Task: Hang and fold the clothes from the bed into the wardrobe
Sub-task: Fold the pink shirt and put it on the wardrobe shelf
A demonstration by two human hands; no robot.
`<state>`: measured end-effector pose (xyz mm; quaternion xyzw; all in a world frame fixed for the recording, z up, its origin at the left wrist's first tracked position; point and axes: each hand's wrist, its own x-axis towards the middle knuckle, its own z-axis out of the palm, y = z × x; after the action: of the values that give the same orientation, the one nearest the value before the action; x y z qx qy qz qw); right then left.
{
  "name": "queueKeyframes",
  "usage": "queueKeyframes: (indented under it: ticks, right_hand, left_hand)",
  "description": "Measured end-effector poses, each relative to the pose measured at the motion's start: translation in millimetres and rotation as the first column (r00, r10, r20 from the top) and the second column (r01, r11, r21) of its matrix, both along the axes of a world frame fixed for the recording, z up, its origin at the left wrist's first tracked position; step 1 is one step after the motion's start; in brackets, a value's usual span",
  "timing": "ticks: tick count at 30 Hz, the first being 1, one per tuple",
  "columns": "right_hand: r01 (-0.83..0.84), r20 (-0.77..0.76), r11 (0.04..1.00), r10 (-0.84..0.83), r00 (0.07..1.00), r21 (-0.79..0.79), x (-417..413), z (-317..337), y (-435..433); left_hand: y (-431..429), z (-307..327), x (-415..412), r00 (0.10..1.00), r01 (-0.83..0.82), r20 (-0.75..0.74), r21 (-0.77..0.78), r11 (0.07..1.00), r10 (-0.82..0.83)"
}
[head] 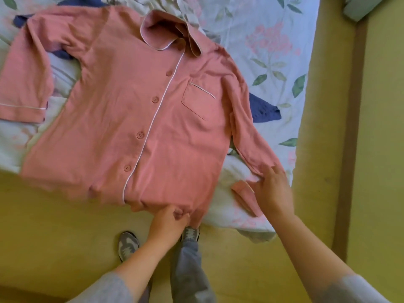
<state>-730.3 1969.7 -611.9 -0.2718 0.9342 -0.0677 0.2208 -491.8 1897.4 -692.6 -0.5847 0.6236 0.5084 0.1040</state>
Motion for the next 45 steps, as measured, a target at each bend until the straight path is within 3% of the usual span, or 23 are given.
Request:
queueKeyframes:
  ticks: [3,6,9,11,16,19,22,25,31,36,43,45]
  right_hand:
    - [0.013,0.301,0.999,-0.023,0.953,0.037,32,-23,-12]
    - [0.254,0.567,0.967,-0.222,0.793,0.024,63,-46,-22]
    - [0.297,0.544,0.955,-0.256,0.799,0.012,89,-61,-21]
    - [0.263,0.528,0.965,-0.237,0.816,0.028,103,-67,-18]
    - [0.292,0.532,0.956,-0.254,0.808,0.014,122,-70,5]
    - [0.366,0.519,0.931,-0.313,0.795,0.000,130,-67,25]
    - [0.368,0.541,0.927,-0.348,0.766,0.075,136,-68,34]
    - [0.357,0.559,0.927,-0.357,0.749,0.114,136,-64,31]
    - [0.324,0.382,0.945,-0.316,0.868,0.045,112,-38,16]
    - [0.362,0.301,0.920,-0.306,0.903,-0.152,73,-17,-3]
    - [0.408,0.190,0.844,-0.363,0.912,-0.348,-8,-12,-25]
    - [0.402,0.187,0.849,-0.358,0.915,-0.343,-36,-14,-32]
  left_hand:
    - [10,-10,4,0.997,-0.023,0.075,0.096,0.995,0.016]
    - [16,-18,8,0.946,-0.314,0.012,0.274,0.909,0.324]
    - [9,-21,13,0.722,-0.597,-0.028,0.481,0.642,0.692]
    - [-2,-24,20,0.646,-0.663,-0.049,0.458,0.592,0.762]
    - [-17,-28,37,0.709,-0.648,-0.013,0.382,0.659,0.705]
    - [-18,-29,45,0.799,-0.582,0.040,0.302,0.755,0.600]
    - [-19,-23,48,0.922,-0.387,0.062,0.176,0.905,0.382]
    - [-20,-10,43,0.982,-0.183,0.050,0.069,0.981,0.180]
    - [-38,22,17,0.993,-0.063,-0.096,0.051,0.997,0.067]
    - [-64,45,-1,0.987,0.098,-0.132,0.018,0.995,-0.095]
    - [-90,56,-68,0.968,0.077,-0.241,0.004,0.997,-0.074]
    - [-97,52,-96,0.969,0.061,-0.236,-0.035,0.997,-0.068]
